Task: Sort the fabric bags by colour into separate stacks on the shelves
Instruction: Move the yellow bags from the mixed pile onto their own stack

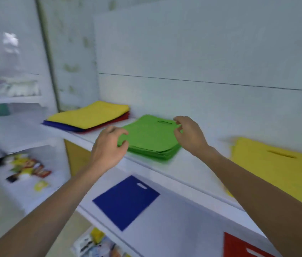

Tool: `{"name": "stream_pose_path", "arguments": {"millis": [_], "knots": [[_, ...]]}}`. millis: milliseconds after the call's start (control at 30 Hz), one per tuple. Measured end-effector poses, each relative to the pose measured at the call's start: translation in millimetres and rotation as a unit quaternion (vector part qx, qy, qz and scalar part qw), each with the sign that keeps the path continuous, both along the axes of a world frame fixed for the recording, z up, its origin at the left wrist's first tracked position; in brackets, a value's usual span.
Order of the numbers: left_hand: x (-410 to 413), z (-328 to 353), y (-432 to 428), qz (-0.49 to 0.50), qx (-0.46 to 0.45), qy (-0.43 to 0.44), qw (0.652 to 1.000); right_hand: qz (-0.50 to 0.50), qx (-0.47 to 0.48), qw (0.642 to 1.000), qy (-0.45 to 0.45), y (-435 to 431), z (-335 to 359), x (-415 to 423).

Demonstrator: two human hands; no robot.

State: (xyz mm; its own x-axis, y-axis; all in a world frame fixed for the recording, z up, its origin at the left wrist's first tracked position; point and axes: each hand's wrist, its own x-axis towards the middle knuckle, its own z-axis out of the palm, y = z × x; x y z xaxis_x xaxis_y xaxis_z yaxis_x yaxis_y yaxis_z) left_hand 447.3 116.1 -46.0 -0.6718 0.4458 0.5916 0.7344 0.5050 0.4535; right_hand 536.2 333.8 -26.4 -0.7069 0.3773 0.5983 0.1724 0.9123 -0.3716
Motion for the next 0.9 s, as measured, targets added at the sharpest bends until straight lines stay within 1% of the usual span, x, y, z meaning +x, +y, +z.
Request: {"name": "stream_pose_path", "arguments": {"millis": [167,300,433,600,700,767,900], "knots": [[-52.8,-15.3,-85.9,0.105,-0.032,-0.037,0.993,0.111,0.001,0.994,-0.018,-77.8,-5.5,-96.5],[-101.5,-16.0,-127.7,0.118,-0.046,-0.034,0.991,0.15,-0.004,0.988,-0.017,-123.9,-3.5,-157.3],[-160.9,-11.7,-153.4,0.093,-0.051,-0.032,0.994,0.14,-0.033,0.989,-0.025,-150.5,-3.7,-209.4],[-229.5,-9.8,-171.6,0.048,-0.037,-0.019,0.998,0.101,-0.044,0.994,-0.021,-165.3,-5.7,-267.6],[-263.5,-14.6,-178.4,0.032,-0.046,-0.027,0.998,0.087,-0.052,0.994,-0.035,-176.2,-9.1,-296.1],[-286.4,-15.6,-178.6,0.02,-0.056,-0.038,0.998,0.073,-0.054,0.995,-0.041,-177.6,-5.9,-313.5],[-332.7,-12.6,-167.4,-0.007,-0.046,-0.05,0.998,0.044,-0.034,0.998,-0.039,-167.2,8.1,-344.9]]}}
